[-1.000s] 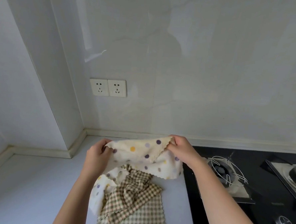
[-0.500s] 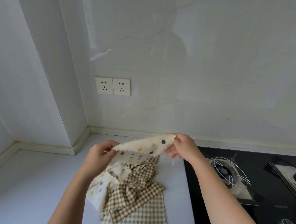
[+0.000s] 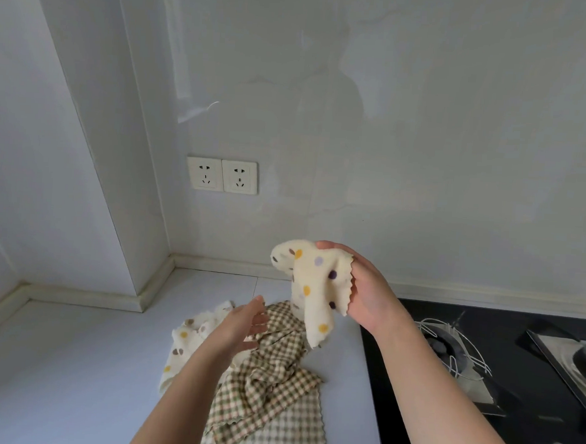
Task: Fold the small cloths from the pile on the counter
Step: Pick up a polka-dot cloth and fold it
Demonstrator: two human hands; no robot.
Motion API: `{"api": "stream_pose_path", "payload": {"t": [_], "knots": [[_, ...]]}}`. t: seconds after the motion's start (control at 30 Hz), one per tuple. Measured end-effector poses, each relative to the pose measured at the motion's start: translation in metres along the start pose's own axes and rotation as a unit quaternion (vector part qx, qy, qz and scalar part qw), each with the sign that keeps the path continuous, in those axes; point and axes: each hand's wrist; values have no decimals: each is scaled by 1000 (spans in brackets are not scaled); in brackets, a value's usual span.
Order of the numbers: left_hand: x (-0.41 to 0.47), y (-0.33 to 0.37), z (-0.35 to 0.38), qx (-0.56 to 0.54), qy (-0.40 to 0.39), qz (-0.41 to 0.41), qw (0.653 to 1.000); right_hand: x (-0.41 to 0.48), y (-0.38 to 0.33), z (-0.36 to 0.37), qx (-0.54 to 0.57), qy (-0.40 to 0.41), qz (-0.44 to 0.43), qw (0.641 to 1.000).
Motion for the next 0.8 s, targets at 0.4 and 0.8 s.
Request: {"api": "stream_pose_path", "payload": {"t": [0.4,0.8], "knots": [[1,1,11,-306,-157,3,939,-15,-14,-14,23,23,-8,999],[-25,-2,-32,-210,-111,31,971,-23,5,-56,-26,52,21,998]]}}
Point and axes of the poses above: each hand's wrist, its own x-axis towards the middle knuckle, its own z-axis out of the palm, y = z × x, and after that the axes turned 9 degrees about -y, right-handed
